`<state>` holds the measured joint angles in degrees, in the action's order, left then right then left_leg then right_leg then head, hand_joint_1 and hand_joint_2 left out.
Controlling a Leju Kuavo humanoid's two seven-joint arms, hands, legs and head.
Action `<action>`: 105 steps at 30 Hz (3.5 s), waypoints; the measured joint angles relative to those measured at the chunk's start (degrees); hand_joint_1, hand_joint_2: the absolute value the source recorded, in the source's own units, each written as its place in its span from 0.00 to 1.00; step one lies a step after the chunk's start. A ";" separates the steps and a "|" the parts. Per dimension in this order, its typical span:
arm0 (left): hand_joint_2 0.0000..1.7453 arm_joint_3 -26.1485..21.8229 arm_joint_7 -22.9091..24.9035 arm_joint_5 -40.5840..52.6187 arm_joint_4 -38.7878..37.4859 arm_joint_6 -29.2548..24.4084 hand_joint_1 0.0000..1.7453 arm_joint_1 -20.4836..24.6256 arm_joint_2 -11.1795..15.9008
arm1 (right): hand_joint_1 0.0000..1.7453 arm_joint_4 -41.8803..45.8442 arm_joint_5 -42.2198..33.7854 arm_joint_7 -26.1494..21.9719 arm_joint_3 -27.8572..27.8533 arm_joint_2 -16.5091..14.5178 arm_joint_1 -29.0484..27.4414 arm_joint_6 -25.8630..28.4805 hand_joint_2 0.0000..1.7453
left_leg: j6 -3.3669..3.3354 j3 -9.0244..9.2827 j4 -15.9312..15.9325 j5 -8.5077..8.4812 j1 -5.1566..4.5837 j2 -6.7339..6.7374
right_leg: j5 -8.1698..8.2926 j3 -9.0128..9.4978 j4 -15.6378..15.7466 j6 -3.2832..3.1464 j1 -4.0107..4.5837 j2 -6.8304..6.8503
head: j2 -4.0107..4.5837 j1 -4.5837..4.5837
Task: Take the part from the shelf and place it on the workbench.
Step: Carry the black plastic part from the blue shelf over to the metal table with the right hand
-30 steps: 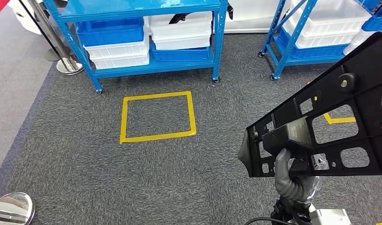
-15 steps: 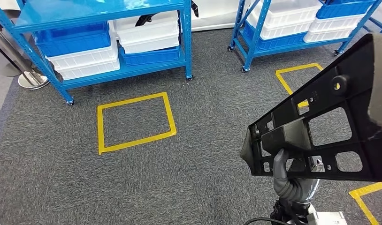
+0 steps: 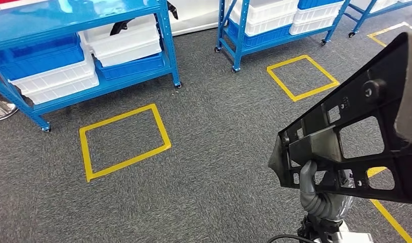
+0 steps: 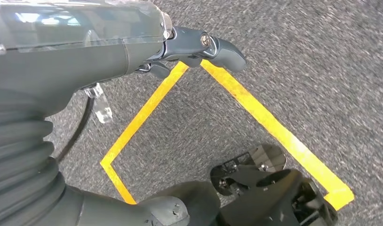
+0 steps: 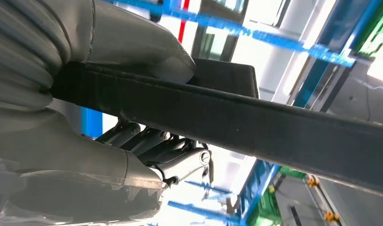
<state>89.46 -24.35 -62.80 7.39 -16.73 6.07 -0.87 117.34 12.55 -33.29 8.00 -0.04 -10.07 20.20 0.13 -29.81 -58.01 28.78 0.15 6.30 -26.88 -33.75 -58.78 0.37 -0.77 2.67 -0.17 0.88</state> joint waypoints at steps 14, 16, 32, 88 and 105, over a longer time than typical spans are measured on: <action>1.00 0.01 0.64 2.86 0.00 0.12 0.00 0.16 0.65 | 1.00 1.22 -1.12 0.78 -4.49 1.53 -0.80 -0.01 1.00 | -1.31 0.11 -0.55 0.41 0.16 -10.91 | 1.41 -1.37 -0.19 -0.33 0.01 -9.26 | 0.00 -0.32; 1.00 0.02 0.62 3.10 0.01 0.13 0.00 0.17 0.63 | 1.00 1.32 -1.16 0.72 -4.92 1.56 -1.11 0.02 1.00 | -1.66 0.51 0.49 -0.11 0.37 -9.59 | 1.61 -1.83 -0.26 0.44 -0.11 -9.47 | 0.00 -0.39; 1.00 0.02 0.35 4.90 0.00 0.78 0.00 0.22 0.98 | 1.00 3.31 1.86 -0.82 -6.39 1.71 -2.21 2.17 1.00 | 0.67 1.50 -0.71 2.28 0.35 -1.49 | 0.94 -1.16 -0.34 0.05 -0.60 -1.54 | 0.00 -0.31; 1.00 -3.96 0.96 7.04 0.04 0.15 0.00 -0.61 1.46 | 1.00 3.39 6.49 0.21 -5.09 3.10 -0.44 1.37 1.00 | -1.44 -0.29 0.36 -0.67 -0.06 -1.48 | 0.45 -1.06 -1.86 1.72 -0.64 0.30 | 0.00 -0.26; 1.00 -3.92 1.22 7.15 0.04 0.14 0.00 -0.55 1.68 | 1.00 2.72 7.09 1.21 -4.73 3.39 0.48 3.58 1.00 | -1.32 -1.28 -0.97 -0.71 0.09 -10.92 | 1.26 -0.71 -0.12 -0.69 0.06 -9.31 | 0.00 -0.59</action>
<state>85.54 -23.12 -55.65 7.43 -16.59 5.52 0.81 120.06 19.64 -32.09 3.27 3.34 -9.59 23.78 -1.19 -31.09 -58.98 28.07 0.24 -4.62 -25.62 -34.45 -58.90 -0.32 -0.71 -6.64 -0.17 0.29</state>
